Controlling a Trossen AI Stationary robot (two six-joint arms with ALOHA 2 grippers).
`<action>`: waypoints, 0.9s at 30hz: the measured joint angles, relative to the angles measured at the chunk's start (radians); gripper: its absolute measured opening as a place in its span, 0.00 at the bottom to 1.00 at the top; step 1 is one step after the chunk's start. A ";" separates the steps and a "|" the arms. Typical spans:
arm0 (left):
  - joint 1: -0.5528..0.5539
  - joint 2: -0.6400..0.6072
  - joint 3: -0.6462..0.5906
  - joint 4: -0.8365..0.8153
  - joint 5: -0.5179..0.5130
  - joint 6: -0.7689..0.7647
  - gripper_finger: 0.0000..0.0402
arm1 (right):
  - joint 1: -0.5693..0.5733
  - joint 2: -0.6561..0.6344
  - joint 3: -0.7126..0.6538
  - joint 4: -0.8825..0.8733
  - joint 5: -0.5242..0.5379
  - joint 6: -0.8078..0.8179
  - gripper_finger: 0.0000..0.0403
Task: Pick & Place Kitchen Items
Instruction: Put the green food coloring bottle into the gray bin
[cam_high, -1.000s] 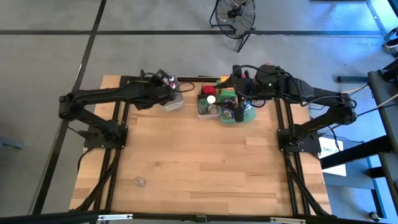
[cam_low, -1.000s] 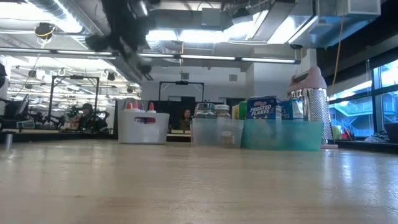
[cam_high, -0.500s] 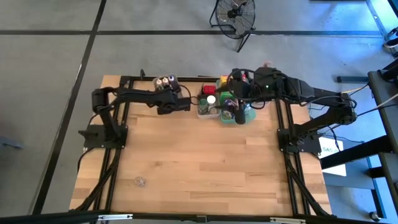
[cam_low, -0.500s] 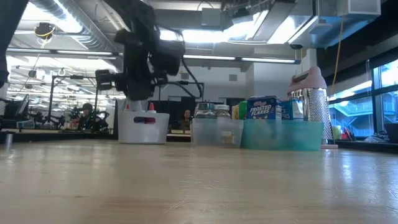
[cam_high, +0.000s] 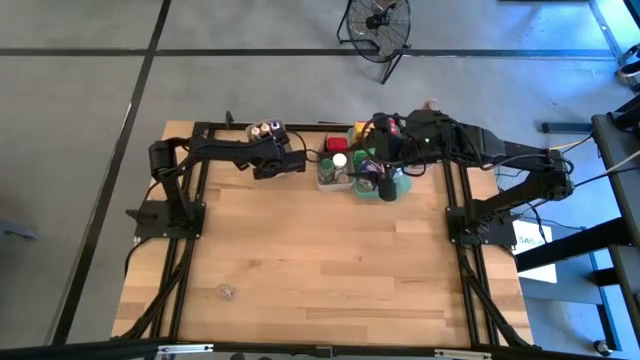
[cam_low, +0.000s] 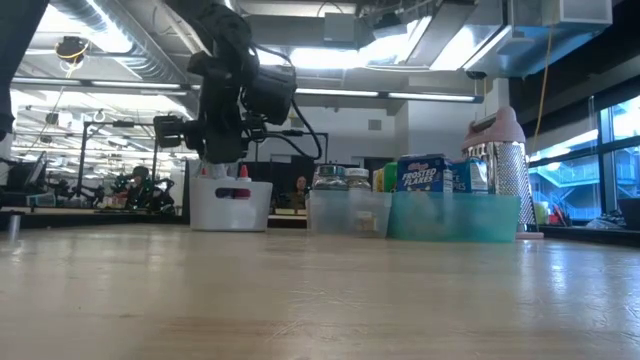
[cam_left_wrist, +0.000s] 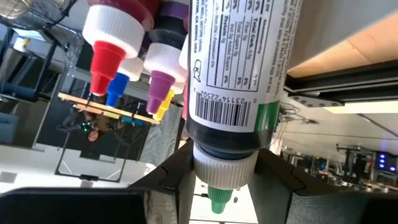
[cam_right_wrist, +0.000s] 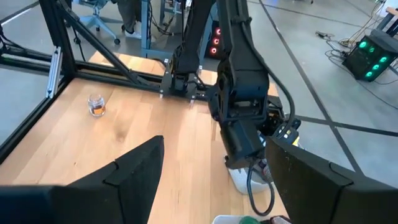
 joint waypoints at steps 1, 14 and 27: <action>0.002 0.000 0.000 0.000 0.000 -0.002 0.29 | 0.000 0.000 0.000 -0.006 0.000 -0.001 0.70; -0.036 0.031 0.000 -0.033 0.014 -0.021 0.29 | 0.000 0.000 0.000 -0.064 -0.001 -0.002 0.70; -0.057 0.072 0.000 -0.034 0.051 -0.073 0.32 | 0.000 0.000 0.000 -0.089 -0.010 -0.012 0.70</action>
